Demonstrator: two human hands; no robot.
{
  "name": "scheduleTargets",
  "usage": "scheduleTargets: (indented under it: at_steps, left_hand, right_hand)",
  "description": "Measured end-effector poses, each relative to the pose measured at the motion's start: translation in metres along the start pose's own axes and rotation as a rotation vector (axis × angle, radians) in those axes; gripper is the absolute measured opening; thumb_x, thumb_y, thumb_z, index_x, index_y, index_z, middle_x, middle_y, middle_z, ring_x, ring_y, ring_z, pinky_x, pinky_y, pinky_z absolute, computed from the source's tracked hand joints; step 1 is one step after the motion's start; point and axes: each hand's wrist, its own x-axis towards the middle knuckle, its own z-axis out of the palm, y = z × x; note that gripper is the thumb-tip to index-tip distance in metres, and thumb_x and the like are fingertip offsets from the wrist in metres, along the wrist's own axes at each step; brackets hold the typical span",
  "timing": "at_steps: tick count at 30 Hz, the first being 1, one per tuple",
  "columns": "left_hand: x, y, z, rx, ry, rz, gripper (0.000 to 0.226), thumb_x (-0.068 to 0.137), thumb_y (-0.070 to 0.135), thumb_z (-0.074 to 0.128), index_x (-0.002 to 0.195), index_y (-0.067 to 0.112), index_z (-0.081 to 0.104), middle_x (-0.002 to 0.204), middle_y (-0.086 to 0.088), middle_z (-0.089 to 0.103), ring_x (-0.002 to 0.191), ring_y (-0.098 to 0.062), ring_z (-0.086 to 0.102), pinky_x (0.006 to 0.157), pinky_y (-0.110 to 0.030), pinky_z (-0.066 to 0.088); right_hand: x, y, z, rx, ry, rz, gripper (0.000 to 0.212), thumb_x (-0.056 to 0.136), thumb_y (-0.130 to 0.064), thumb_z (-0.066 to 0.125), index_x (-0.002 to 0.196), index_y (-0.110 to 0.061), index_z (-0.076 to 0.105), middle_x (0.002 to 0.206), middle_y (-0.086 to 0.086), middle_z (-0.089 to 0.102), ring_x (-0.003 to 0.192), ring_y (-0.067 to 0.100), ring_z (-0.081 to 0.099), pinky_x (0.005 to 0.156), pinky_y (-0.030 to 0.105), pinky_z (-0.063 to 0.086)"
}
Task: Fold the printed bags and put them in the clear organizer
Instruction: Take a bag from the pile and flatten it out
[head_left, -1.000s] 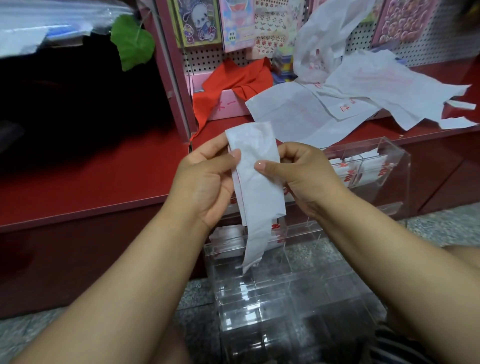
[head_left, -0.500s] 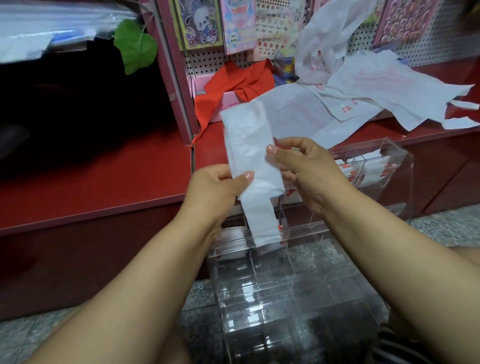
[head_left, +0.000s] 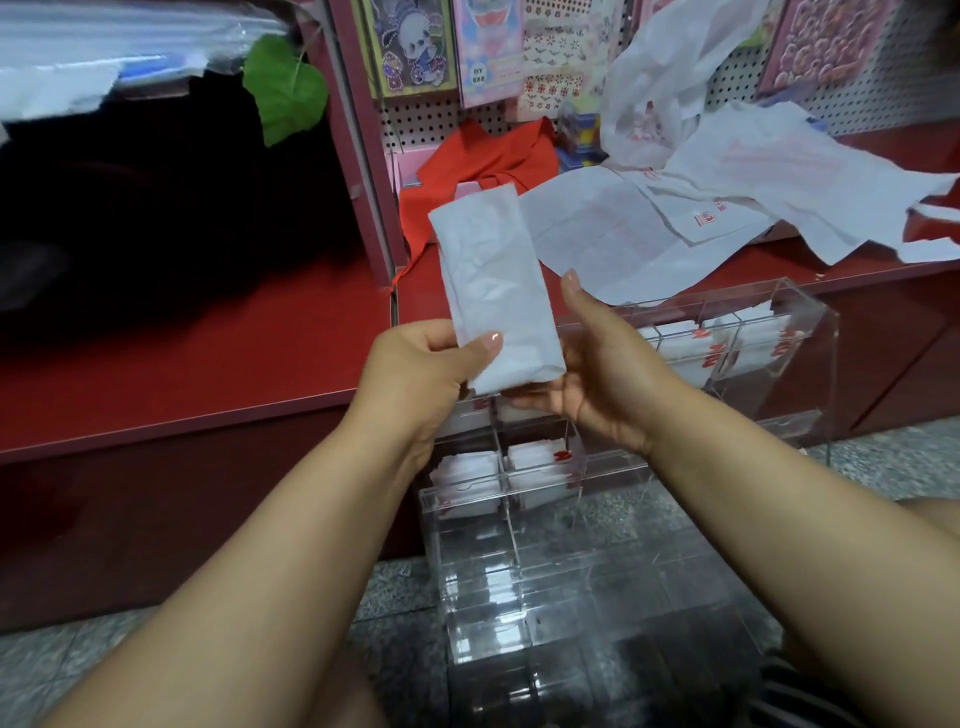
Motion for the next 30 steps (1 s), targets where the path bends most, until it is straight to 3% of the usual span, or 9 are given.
scheduleTargets:
  at_steps: [3,6,10,13,17,21,23,26,30]
  left_hand:
    - [-0.001,-0.003,-0.001,0.04,-0.062,-0.037,0.005,0.084,0.002,0.07,0.085,0.005,0.073,0.081,-0.01,0.076,0.071,-0.018,0.07,0.07,-0.029,0.059]
    - [-0.002,-0.003,-0.002,0.095,-0.086,-0.031,0.007,0.084,0.001,0.07,0.083,0.008,0.072,0.07,-0.003,0.074,0.061,-0.01,0.068,0.058,-0.022,0.054]
    - [-0.003,-0.003,-0.004,0.138,-0.082,-0.024,0.013,0.085,0.0,0.07,0.075,0.007,0.065,0.053,0.005,0.066,0.045,-0.003,0.059,0.048,-0.014,0.045]
    - [-0.003,-0.004,-0.004,0.141,-0.053,-0.031,0.009,0.083,0.001,0.072,0.086,0.005,0.065,0.067,-0.004,0.072,0.056,-0.01,0.066,0.056,-0.022,0.054]
    - [-0.001,-0.004,-0.004,0.153,0.005,-0.098,0.06,0.07,0.026,0.086,0.118,0.006,0.057,0.098,-0.011,0.072,0.083,-0.021,0.072,0.077,-0.032,0.058]
    - [-0.004,0.002,-0.001,0.003,-0.063,-0.303,0.022,0.084,0.038,0.072,0.086,0.016,0.071,0.071,0.004,0.073,0.058,-0.006,0.065,0.063,-0.026,0.045]
    - [-0.003,0.002,-0.003,-0.086,-0.047,-0.369,0.019,0.084,0.038,0.07,0.086,0.018,0.07,0.072,0.004,0.073,0.06,-0.009,0.068,0.059,-0.025,0.05]
    - [-0.002,0.003,-0.004,-0.198,0.007,-0.361,0.014,0.086,0.02,0.07,0.094,0.008,0.07,0.083,-0.008,0.075,0.066,-0.017,0.072,0.056,-0.029,0.06]
    - [-0.004,0.002,-0.004,-0.144,0.077,-0.234,0.007,0.088,0.008,0.067,0.084,0.003,0.066,0.07,-0.009,0.071,0.054,-0.015,0.067,0.043,-0.021,0.049]
  right_hand:
    - [0.001,0.0,0.001,0.001,0.013,-0.048,0.039,0.091,-0.036,0.051,0.112,-0.006,0.065,0.111,0.014,0.07,0.1,0.024,0.067,0.087,0.035,0.054]
    - [0.002,0.003,0.001,-0.116,0.108,-0.069,0.02,0.09,-0.013,0.059,0.097,0.004,0.068,0.095,0.016,0.072,0.083,0.024,0.068,0.08,0.033,0.054]
    - [0.004,0.007,0.0,-0.208,0.174,-0.141,0.006,0.086,-0.003,0.064,0.085,-0.004,0.07,0.082,0.009,0.075,0.072,0.019,0.07,0.069,0.028,0.057]
    - [0.007,0.011,-0.002,-0.221,0.201,-0.213,0.019,0.083,0.001,0.067,0.101,-0.003,0.07,0.095,0.012,0.075,0.084,0.024,0.071,0.077,0.035,0.058]
    - [0.007,0.011,-0.001,-0.239,0.241,-0.305,0.027,0.081,0.005,0.068,0.107,-0.004,0.066,0.101,0.013,0.073,0.09,0.026,0.071,0.081,0.038,0.058]
    - [0.006,0.012,-0.001,-0.34,0.22,-0.361,0.029,0.081,0.005,0.069,0.105,-0.01,0.066,0.102,0.008,0.073,0.094,0.022,0.071,0.084,0.038,0.057]
    - [0.004,0.015,0.0,-0.385,0.195,-0.375,0.03,0.08,0.006,0.069,0.104,-0.011,0.064,0.101,0.009,0.073,0.09,0.018,0.07,0.082,0.034,0.057]
    - [0.003,0.017,0.003,-0.442,0.17,-0.385,0.034,0.079,0.006,0.071,0.108,-0.009,0.061,0.099,0.015,0.072,0.083,0.016,0.068,0.076,0.03,0.056]
    - [0.006,0.013,0.003,-0.56,0.235,-0.307,0.037,0.08,-0.01,0.075,0.112,-0.014,0.054,0.077,0.003,0.066,0.063,0.005,0.06,0.061,0.023,0.05]
